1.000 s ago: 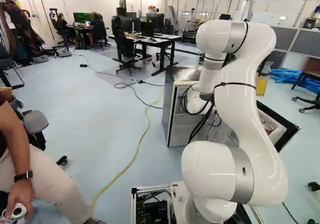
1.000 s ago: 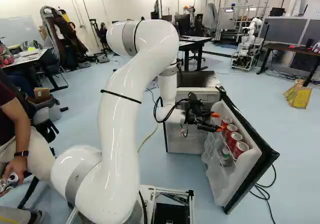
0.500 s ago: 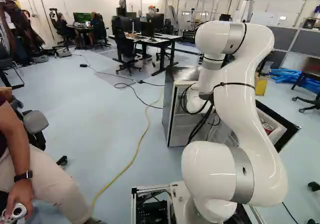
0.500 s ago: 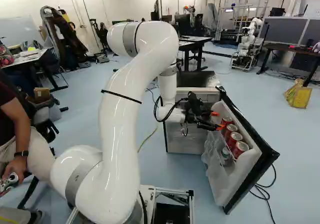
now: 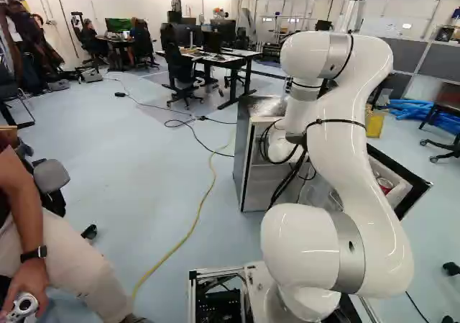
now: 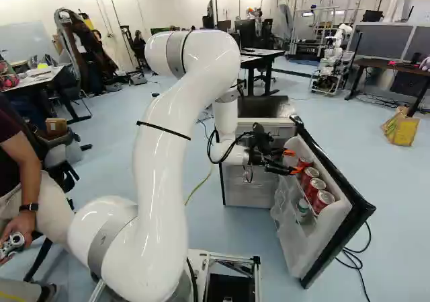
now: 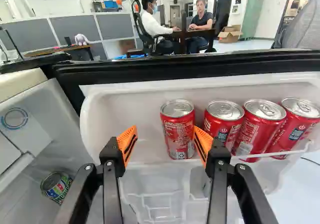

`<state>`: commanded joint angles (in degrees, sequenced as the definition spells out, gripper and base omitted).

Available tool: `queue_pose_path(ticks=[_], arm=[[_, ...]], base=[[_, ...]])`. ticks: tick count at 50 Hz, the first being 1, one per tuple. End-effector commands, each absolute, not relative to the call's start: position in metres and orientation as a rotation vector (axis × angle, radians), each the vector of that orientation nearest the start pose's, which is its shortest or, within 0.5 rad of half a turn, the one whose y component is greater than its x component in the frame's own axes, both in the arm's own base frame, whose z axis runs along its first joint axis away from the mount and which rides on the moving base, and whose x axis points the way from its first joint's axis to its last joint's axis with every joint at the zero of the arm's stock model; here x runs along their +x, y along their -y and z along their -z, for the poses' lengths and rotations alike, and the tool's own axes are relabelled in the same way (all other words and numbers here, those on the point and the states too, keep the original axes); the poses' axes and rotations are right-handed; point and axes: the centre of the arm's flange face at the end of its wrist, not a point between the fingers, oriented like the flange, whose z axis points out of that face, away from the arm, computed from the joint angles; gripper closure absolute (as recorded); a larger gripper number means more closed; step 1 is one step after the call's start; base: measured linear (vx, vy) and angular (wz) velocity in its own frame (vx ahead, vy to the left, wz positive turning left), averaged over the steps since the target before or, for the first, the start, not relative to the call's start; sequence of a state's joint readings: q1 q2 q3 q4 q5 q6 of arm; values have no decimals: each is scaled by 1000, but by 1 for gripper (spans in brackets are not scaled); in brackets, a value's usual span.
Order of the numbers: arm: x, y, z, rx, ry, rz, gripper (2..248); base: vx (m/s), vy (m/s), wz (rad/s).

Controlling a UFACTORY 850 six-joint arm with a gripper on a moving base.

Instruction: Grab a drink from the fridge

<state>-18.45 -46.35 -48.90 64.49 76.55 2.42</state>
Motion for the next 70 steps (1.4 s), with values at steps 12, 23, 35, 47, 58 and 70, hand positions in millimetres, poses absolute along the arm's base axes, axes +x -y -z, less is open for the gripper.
queue_pose_path(ticks=[12, 23, 35, 47, 58, 70], arm=[[441, 238, -194, 1414, 1375, -1238, 84], [437, 242, -195, 1407, 1379, -1229, 84], [437, 242, -195, 1407, 1380, -1228, 84], [437, 242, -195, 1406, 1380, -1229, 84], [439, 242, -194, 1406, 1380, -1232, 84], [443, 244, -194, 1402, 1382, -1237, 84]], base=[[0, 0, 0], [0, 0, 0], [0, 0, 0], [0, 0, 0], [0, 0, 0], [0, 0, 0]])
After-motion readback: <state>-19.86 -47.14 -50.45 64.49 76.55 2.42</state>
